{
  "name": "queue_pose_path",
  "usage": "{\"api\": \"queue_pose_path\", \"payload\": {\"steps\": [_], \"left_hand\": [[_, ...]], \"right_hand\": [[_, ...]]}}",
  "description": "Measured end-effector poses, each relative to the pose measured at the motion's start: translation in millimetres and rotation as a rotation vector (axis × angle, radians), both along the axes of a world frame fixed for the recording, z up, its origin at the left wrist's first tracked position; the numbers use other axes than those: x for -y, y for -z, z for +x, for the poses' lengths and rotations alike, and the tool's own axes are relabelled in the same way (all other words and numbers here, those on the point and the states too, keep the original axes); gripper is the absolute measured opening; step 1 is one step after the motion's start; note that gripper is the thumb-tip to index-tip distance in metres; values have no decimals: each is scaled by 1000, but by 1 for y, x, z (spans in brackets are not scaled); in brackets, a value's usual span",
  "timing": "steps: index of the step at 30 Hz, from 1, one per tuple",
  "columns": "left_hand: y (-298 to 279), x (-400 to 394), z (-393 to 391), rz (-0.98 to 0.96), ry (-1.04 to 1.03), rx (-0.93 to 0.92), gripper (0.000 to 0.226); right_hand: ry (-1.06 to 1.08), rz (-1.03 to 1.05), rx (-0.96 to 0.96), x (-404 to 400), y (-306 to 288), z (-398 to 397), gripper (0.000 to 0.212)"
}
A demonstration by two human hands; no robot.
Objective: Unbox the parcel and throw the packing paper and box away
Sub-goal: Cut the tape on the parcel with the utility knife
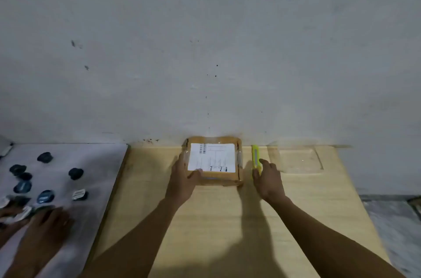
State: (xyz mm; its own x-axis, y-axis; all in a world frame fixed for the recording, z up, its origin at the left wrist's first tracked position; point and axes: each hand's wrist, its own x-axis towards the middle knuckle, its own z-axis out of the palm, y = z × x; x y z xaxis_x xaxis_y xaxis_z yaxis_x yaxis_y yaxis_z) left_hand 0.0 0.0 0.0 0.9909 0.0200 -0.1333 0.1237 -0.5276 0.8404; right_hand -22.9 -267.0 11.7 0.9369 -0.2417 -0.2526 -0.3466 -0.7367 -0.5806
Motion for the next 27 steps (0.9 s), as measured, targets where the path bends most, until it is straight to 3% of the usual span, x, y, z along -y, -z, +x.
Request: {"api": "queue_pose_path", "payload": {"steps": [2, 6, 8, 16, 24, 27], "left_hand": [[-7, 8, 7, -67, 9, -34, 64], [-6, 10, 12, -97, 47, -137, 98], [-3, 10, 13, -113, 50, -162, 105], [-1, 17, 4, -144, -13, -193, 106], [6, 22, -31, -137, -33, -225, 108], [9, 22, -51, -109, -23, -232, 109]], "right_hand": [[40, -10, -32, 1, 7, 13, 46], [52, -33, -119, -2, 16, 28, 46], [58, -55, -120, -3, 18, 33, 45], [151, -27, -172, -9, 24, 37, 38], [308, 248, -83, 3, 21, -19, 22], [328, 332, -53, 9, 18, -48, 26]]}}
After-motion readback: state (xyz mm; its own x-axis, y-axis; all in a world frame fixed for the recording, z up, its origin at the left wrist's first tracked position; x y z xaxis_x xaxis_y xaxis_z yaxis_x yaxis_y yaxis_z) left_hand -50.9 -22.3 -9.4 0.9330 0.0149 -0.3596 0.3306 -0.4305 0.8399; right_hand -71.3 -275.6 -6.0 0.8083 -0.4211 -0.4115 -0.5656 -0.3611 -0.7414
